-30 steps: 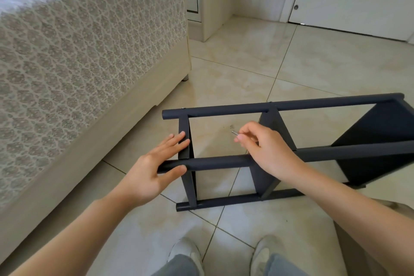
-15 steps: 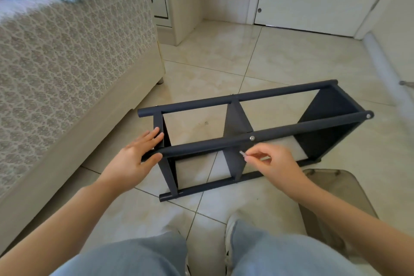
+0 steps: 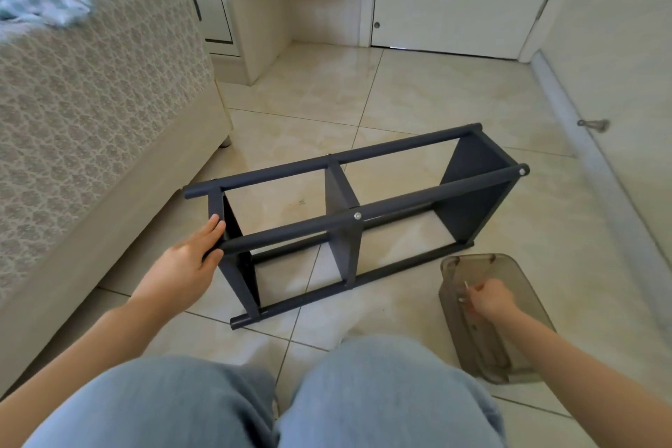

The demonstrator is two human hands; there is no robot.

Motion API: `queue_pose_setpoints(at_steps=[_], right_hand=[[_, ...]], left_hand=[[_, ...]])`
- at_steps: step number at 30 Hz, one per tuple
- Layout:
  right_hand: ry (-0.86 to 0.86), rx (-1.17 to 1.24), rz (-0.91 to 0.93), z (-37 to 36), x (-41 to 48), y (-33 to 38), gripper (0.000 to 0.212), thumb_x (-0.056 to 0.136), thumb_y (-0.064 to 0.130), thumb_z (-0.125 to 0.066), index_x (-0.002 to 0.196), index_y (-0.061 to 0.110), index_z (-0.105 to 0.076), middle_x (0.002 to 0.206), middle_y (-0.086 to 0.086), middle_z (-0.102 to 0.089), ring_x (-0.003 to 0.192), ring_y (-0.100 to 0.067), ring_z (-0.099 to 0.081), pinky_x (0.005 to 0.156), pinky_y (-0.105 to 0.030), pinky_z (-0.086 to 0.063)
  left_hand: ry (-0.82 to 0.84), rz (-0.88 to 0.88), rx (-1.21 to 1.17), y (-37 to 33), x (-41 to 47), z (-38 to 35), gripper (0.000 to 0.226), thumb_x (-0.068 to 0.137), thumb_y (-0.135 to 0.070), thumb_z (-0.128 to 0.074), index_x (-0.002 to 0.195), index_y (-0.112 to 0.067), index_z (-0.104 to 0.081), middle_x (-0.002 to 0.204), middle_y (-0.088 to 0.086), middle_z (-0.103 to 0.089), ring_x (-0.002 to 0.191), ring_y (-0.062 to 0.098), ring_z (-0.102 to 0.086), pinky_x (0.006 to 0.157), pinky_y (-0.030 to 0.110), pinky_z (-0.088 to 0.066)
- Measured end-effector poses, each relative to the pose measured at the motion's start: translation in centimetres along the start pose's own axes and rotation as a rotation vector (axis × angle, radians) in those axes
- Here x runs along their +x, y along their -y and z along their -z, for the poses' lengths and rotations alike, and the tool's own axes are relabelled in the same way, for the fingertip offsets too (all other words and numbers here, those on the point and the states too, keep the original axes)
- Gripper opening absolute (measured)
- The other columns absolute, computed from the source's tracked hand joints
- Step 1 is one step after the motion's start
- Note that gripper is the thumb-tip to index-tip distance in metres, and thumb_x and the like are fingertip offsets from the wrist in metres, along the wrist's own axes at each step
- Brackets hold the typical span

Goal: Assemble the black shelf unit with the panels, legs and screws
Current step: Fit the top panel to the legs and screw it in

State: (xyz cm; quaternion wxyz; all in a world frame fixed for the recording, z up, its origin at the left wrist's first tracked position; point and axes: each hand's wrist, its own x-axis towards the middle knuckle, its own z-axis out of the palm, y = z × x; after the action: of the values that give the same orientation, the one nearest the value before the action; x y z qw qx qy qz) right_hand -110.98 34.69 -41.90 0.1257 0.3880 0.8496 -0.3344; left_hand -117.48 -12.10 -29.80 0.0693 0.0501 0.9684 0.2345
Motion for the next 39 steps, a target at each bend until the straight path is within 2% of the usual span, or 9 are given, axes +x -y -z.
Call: queue_pose_setpoints(at_steps=[1,4,10,14,19,23,29,34,39], right_hand=[[0.021,0.049,-0.061,-0.5,0.4,-0.6,0.031,0.099,0.015,-0.052,0.074,0.000,-0.062,0.074,-0.016,-0.062,0.066,-0.029,-0.059,0.050,-0.029,-0.045],[0.062,0.145,-0.170,-2.1,1.5,-2.3,0.021,0.097,0.009,-0.049,0.097,-0.006,-0.063,0.090,-0.024,-0.066,0.079,-0.037,-0.065,0.068,-0.046,-0.059],[0.151,0.164,-0.204,-4.2,0.9,-1.3,0.022,0.100,0.010,-0.047,0.093,-0.006,-0.060,0.096,-0.026,-0.064,0.074,-0.036,-0.062,0.063,-0.046,-0.057],[0.237,0.178,-0.178,-5.7,1.0,0.5,0.023,0.101,0.013,-0.048,0.097,-0.005,-0.062,0.096,-0.025,-0.066,0.088,-0.040,-0.065,0.080,-0.054,-0.057],[0.346,0.228,-0.106,-8.7,-0.1,2.7,0.023,0.102,0.010,-0.046,0.098,-0.006,-0.062,0.081,-0.016,-0.068,0.064,-0.024,-0.068,0.060,-0.036,-0.057],[0.388,0.252,-0.026,-11.4,-0.9,4.2,0.013,0.100,0.008,-0.048,0.099,0.003,-0.060,0.085,-0.013,-0.068,0.070,-0.022,-0.070,0.056,-0.028,-0.055],[0.393,0.204,0.047,-13.7,-0.5,4.4,0.017,0.098,0.008,-0.053,0.083,0.008,-0.061,0.081,-0.011,-0.066,0.073,-0.023,-0.067,0.064,-0.031,-0.057],[0.425,0.092,0.098,-13.6,0.6,3.2,0.013,0.097,0.010,-0.056,0.091,0.008,-0.067,0.087,-0.013,-0.068,0.082,-0.024,-0.067,0.070,-0.030,-0.057],[0.330,-0.172,0.230,-12.4,1.7,2.6,0.018,0.096,0.013,-0.056,0.079,0.018,-0.057,0.079,-0.003,-0.063,0.072,-0.012,-0.060,0.063,-0.022,-0.047]], left_hand=[[-0.002,0.003,-0.002,0.0,0.0,0.0,0.053,0.105,-0.022,-0.045,0.156,-0.028,-0.030,0.160,-0.021,-0.018,0.147,0.019,-0.032,0.118,0.034,-0.027],[-0.025,0.001,-0.021,0.1,0.0,-0.2,0.053,0.105,-0.021,-0.046,0.155,-0.028,-0.031,0.155,-0.026,-0.018,0.146,0.019,-0.033,0.116,0.033,-0.029],[-0.072,-0.002,-0.060,0.1,-0.1,-0.6,0.052,0.105,-0.021,-0.046,0.154,-0.029,-0.034,0.151,-0.030,-0.019,0.146,0.015,-0.034,0.113,0.030,-0.031],[-0.081,-0.006,-0.068,0.4,0.0,-0.9,0.052,0.105,-0.021,-0.045,0.154,-0.030,-0.034,0.151,-0.031,-0.019,0.146,0.012,-0.032,0.110,0.023,-0.027],[-0.084,-0.007,-0.065,0.6,0.0,-1.1,0.051,0.105,-0.019,-0.046,0.154,-0.028,-0.035,0.154,-0.028,-0.020,0.147,0.010,-0.028,0.110,0.018,-0.020],[-0.099,-0.014,-0.066,0.8,0.1,-1.3,0.051,0.105,-0.019,-0.046,0.154,-0.027,-0.036,0.157,-0.025,-0.023,0.147,0.010,-0.028,0.113,0.020,-0.018],[-0.107,-0.024,-0.083,1.1,-0.2,-1.5,0.051,0.104,-0.019,-0.047,0.153,-0.028,-0.037,0.156,-0.026,-0.024,0.147,0.008,-0.028,0.116,0.023,-0.020],[-0.126,-0.015,-0.118,1.3,-0.3,-1.9,0.050,0.104,-0.017,-0.047,0.152,-0.028,-0.038,0.156,-0.028,-0.025,0.142,0.007,-0.032,0.111,0.018,-0.020],[-0.133,-0.010,-0.144,1.1,-0.5,-2.0,0.050,0.104,-0.017,-0.046,0.152,-0.029,-0.038,0.155,-0.030,-0.025,0.138,0.004,-0.034,0.108,0.017,-0.022]])
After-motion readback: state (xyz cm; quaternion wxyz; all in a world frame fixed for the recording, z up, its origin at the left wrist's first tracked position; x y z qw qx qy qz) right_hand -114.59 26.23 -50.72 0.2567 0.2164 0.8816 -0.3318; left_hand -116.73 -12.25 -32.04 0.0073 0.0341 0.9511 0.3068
